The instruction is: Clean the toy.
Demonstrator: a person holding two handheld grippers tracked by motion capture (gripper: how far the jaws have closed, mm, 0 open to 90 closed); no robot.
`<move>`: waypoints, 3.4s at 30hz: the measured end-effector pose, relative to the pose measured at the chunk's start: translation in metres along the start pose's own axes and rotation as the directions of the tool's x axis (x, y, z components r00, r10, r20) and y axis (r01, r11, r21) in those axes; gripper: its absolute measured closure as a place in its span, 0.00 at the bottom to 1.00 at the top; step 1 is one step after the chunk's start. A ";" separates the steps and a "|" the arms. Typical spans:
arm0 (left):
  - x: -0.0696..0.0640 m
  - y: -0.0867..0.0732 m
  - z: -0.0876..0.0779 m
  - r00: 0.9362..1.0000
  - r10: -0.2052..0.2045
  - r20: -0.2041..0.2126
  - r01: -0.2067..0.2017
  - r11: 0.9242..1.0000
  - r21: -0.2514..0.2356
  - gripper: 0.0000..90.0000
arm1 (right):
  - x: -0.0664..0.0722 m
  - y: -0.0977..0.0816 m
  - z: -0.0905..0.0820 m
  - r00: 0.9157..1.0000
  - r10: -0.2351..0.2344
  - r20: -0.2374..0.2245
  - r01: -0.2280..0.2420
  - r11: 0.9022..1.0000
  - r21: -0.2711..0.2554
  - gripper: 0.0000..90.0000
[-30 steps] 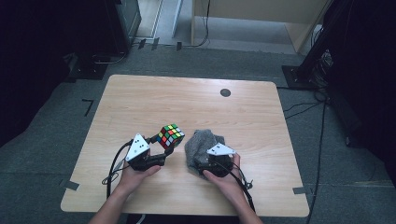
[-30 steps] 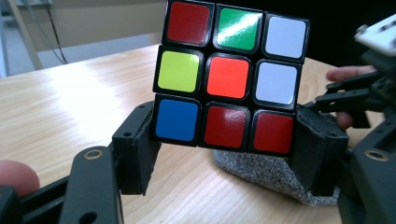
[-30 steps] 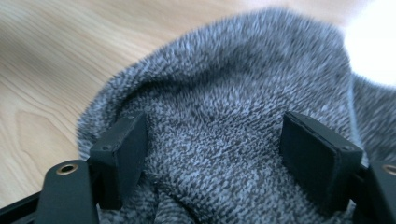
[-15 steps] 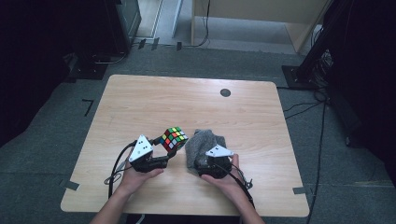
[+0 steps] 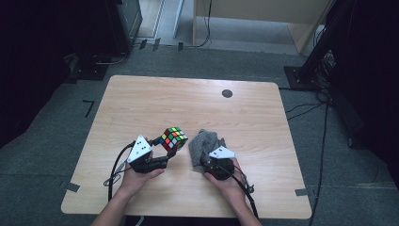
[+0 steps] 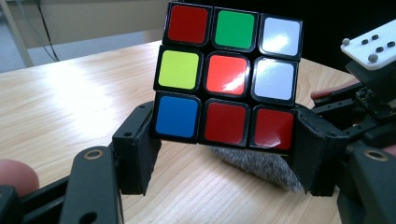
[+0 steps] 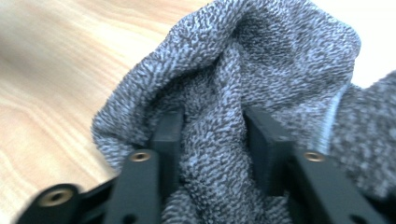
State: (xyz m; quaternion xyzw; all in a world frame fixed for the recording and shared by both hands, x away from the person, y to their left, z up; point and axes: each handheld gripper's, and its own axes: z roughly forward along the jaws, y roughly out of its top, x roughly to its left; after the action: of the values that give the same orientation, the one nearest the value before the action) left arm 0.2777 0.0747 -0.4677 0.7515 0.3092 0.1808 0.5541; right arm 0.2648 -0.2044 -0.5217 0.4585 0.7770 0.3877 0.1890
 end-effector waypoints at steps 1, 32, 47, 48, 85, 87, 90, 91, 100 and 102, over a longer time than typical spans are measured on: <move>0.001 0.000 0.000 1.000 -0.009 0.004 0.009 1.000 -0.001 0.37 | 0.002 0.000 0.000 1.000 -0.012 0.018 0.012 1.000 -0.004 0.74; -0.042 -0.007 0.005 0.968 0.190 0.162 -0.191 0.982 -0.008 0.37 | 0.019 0.051 -0.086 0.952 0.014 -0.304 -0.112 0.944 -0.310 0.86; -0.044 -0.007 0.005 0.962 0.217 0.167 -0.217 0.976 -0.023 0.37 | 0.001 0.046 -0.074 0.966 0.062 -0.250 -0.122 0.965 -0.232 0.85; -0.044 -0.007 0.005 0.962 0.219 0.164 -0.218 0.976 -0.025 0.37 | 0.000 0.046 -0.074 0.967 0.072 -0.243 -0.129 0.965 -0.230 0.85; -0.039 -0.003 -0.003 0.961 0.245 0.124 -0.237 0.968 -0.081 0.38 | -0.006 0.050 -0.087 0.969 0.037 -0.245 -0.111 0.948 -0.297 0.83; -0.037 -0.002 -0.005 0.964 0.226 0.141 -0.214 0.972 -0.095 0.38 | -0.001 0.050 -0.083 0.957 0.005 -0.291 -0.097 0.949 -0.301 0.83; -0.032 0.001 -0.009 0.970 0.195 0.146 -0.180 0.977 -0.112 0.38 | 0.003 0.046 -0.070 0.952 0.014 -0.305 -0.092 0.966 -0.243 0.84; -0.031 0.001 -0.009 0.971 0.189 0.145 -0.173 0.978 -0.115 0.38 | 0.001 0.043 -0.065 0.956 0.025 -0.293 -0.091 0.973 -0.213 0.84; -0.028 0.002 -0.009 0.977 0.150 0.151 -0.133 0.984 -0.120 0.38 | 0.004 0.048 -0.083 0.948 -0.010 -0.317 -0.105 0.933 -0.344 0.84; -0.027 0.003 -0.011 0.980 0.136 0.148 -0.118 0.985 -0.126 0.38 | 0.009 0.047 -0.078 0.946 -0.028 -0.322 -0.081 0.944 -0.318 0.84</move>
State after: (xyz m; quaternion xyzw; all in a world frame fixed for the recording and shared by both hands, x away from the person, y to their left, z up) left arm 0.2520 0.0639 -0.4594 0.7477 0.2052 0.1742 0.6070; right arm 0.2362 -0.2165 -0.4356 0.3619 0.7158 0.5834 0.1279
